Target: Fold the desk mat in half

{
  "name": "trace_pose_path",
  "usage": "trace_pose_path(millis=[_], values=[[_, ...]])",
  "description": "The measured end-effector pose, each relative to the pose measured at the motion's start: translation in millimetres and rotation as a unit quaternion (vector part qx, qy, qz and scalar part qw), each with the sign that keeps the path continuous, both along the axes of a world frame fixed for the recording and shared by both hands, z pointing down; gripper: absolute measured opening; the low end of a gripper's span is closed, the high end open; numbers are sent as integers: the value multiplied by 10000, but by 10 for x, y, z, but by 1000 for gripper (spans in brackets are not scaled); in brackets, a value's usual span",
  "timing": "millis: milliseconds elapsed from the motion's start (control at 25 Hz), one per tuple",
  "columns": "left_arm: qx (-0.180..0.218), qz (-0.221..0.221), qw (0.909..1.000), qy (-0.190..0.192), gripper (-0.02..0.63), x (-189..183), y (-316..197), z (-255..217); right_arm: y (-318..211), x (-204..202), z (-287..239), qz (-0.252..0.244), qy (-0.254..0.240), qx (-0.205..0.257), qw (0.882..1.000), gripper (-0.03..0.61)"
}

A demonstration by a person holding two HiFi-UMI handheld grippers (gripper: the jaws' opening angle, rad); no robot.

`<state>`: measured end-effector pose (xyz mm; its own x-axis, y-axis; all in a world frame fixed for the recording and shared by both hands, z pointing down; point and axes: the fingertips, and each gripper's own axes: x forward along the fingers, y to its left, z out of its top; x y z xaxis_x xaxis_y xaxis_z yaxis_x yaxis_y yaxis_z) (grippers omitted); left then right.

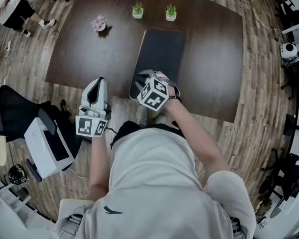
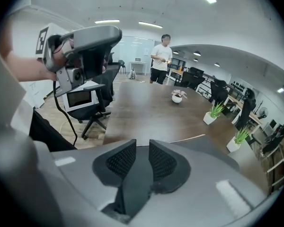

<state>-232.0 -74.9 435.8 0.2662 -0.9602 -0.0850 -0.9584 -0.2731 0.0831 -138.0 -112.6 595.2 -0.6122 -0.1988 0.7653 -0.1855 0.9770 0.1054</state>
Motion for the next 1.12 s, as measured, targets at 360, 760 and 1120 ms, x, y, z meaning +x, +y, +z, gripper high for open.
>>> trace_pose_path(millis=[360, 760, 1120], values=[[35, 175, 9998, 57, 5, 149, -75, -1, -37, 155, -27, 408, -143, -30, 9991, 69], [23, 254, 9996, 155, 5, 237, -141, 45, -223, 514, -289, 1322, -845, -65, 9876, 0], [38, 263, 9994, 207, 5, 251, -152, 60, -201, 598, -256, 1254, -675, -3, 9898, 0]])
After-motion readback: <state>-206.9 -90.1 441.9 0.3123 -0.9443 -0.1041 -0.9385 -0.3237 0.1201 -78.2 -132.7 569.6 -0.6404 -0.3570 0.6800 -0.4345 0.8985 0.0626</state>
